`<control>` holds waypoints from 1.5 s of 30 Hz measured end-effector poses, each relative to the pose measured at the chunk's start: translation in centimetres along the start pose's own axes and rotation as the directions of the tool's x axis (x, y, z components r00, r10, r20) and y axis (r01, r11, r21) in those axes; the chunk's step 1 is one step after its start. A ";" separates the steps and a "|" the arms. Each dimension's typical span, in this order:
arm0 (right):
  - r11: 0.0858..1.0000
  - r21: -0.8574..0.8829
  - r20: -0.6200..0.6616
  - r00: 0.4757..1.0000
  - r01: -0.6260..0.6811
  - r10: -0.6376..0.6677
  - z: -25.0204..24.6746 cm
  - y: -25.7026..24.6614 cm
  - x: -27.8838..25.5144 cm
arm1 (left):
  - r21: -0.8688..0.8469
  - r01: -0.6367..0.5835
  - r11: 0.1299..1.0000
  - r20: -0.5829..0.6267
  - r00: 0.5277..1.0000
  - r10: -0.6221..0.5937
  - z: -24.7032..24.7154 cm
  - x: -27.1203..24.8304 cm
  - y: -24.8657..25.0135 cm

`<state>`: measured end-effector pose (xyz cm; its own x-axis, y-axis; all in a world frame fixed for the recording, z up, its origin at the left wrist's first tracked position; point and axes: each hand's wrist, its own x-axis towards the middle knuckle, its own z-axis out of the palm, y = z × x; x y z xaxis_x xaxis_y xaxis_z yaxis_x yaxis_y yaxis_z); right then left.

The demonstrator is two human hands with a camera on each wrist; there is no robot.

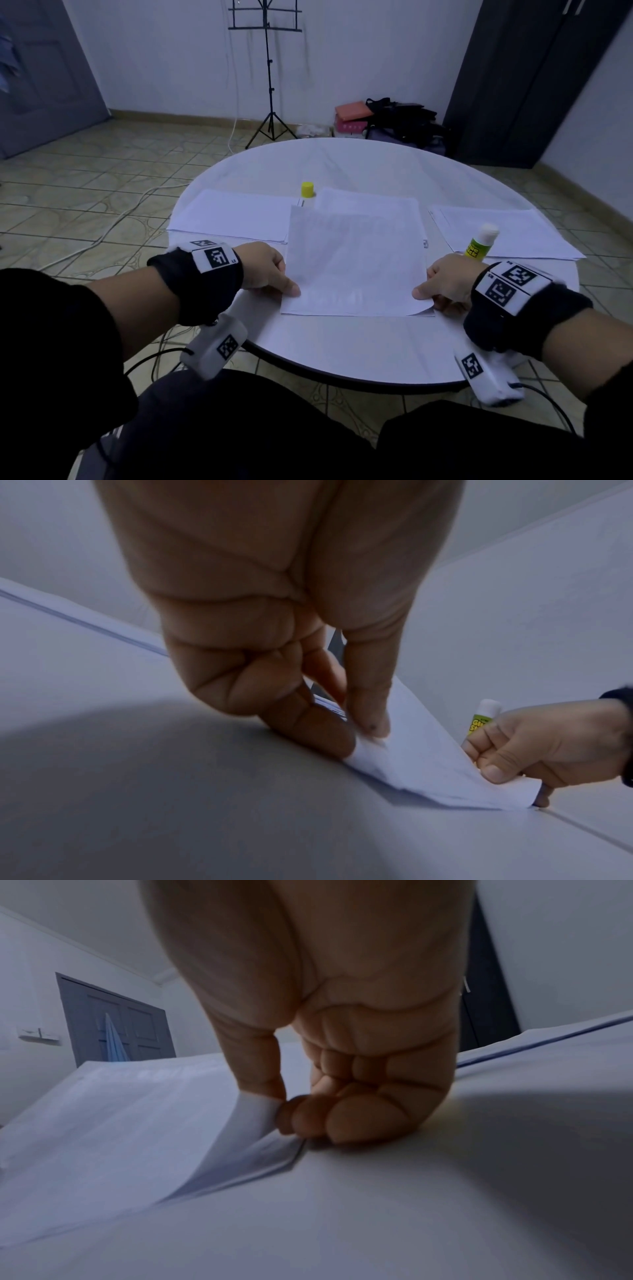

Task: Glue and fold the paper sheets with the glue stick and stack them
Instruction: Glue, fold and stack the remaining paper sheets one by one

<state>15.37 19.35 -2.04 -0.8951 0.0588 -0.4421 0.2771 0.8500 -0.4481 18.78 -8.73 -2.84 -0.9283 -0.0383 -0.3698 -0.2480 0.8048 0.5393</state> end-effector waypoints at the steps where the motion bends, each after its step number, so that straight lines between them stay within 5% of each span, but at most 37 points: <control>1: 1.000 -0.002 0.005 1.000 0.000 0.000 0.0 0.0 0.0 | 0.012 -0.001 1.000 -0.001 1.000 0.001 0.0 0.0 0.0; 40: 0.997 -0.063 -0.008 0.999 0.049 -0.050 0.2 -0.1 -0.1 | 0.167 -0.011 0.986 -0.038 0.999 0.017 0.7 -0.4 0.0; 45: 0.976 -0.213 -0.060 0.996 0.050 -0.065 0.2 -0.7 -1.2 | 0.191 -0.011 0.981 -0.043 0.999 0.020 0.8 -0.2 0.1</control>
<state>16.36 18.58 -1.36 -0.9306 0.0351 -0.3645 0.1507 0.9439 -0.2938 19.16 -8.17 -3.30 -0.9443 -0.0478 -0.3257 -0.1798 0.9037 0.3887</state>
